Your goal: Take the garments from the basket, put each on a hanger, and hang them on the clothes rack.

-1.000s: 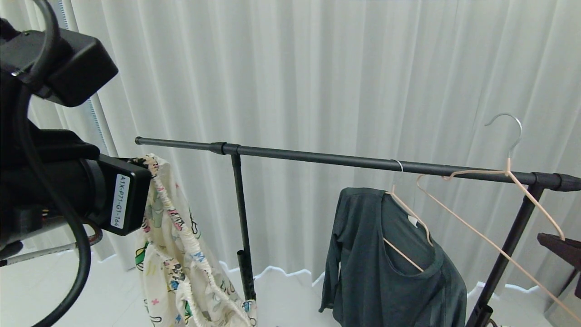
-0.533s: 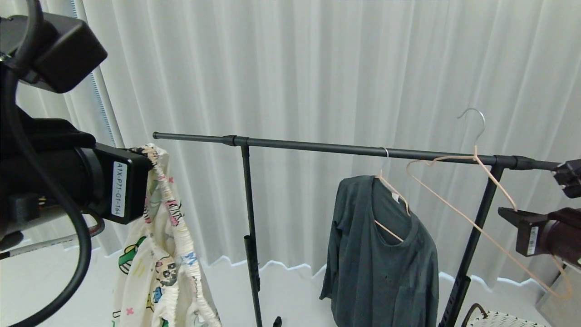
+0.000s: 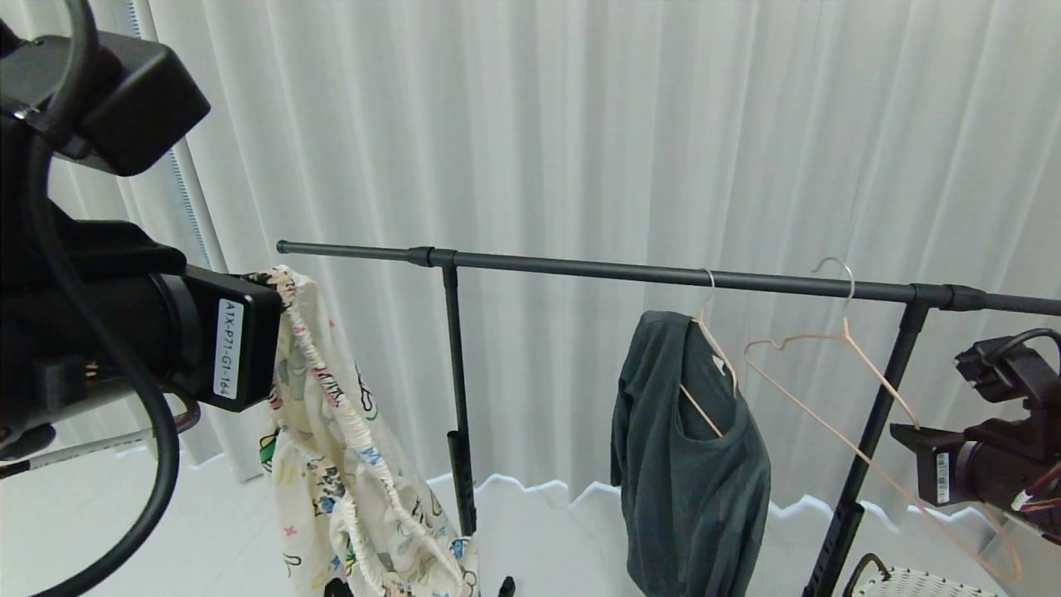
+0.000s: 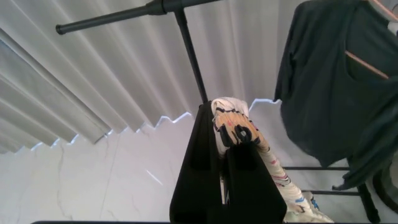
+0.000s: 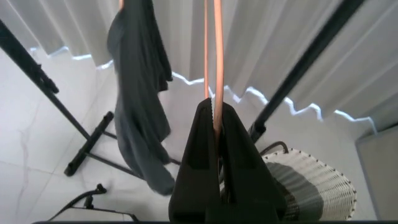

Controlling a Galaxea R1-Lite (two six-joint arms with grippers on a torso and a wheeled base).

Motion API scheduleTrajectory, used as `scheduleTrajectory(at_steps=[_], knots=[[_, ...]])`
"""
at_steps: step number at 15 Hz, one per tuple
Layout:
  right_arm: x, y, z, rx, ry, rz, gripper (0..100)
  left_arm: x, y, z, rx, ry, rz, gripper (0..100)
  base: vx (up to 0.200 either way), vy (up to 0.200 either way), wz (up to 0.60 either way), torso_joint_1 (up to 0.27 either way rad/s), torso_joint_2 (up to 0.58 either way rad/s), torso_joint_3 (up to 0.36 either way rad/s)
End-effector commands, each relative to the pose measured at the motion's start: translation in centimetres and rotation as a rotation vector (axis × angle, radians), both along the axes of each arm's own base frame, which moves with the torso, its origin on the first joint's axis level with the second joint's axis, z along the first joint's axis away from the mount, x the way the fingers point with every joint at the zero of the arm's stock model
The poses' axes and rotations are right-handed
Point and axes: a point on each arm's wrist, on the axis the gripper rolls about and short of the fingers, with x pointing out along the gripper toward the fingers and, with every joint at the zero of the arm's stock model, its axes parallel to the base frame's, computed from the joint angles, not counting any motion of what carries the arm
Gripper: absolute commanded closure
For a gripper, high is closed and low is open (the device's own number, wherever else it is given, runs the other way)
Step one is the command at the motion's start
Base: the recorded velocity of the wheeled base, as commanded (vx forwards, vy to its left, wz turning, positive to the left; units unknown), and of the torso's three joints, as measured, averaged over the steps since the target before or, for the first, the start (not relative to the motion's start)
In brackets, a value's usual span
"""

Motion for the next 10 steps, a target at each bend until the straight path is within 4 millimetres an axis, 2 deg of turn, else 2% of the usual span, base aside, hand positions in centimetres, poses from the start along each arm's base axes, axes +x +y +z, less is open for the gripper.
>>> scheduleTrajectory(at_steps=[1,4,7,10], knots=[[-1.0,-0.2,0.4,0.005,-0.026,0.002,100,0.0,0.0,0.0,0.001,0.001,0.0,100,0.0,0.0,0.0,0.0,0.0,0.0],[-3.2,-0.7,1.9,0.018,-0.089,0.002,100,0.1,-0.1,-0.1,0.003,0.003,0.002,100,0.0,0.0,0.0,0.0,0.0,0.0],[-6.9,-1.4,2.8,0.017,-0.097,0.003,100,0.1,0.0,-0.3,0.009,0.008,0.003,100,0.0,0.0,0.0,0.0,0.0,0.0],[-10.2,-2.1,3.0,0.019,-0.1,0.007,100,0.0,0.0,-0.4,0.01,0.009,0.003,100,-0.2,0.0,0.0,0.012,0.0,0.001]])
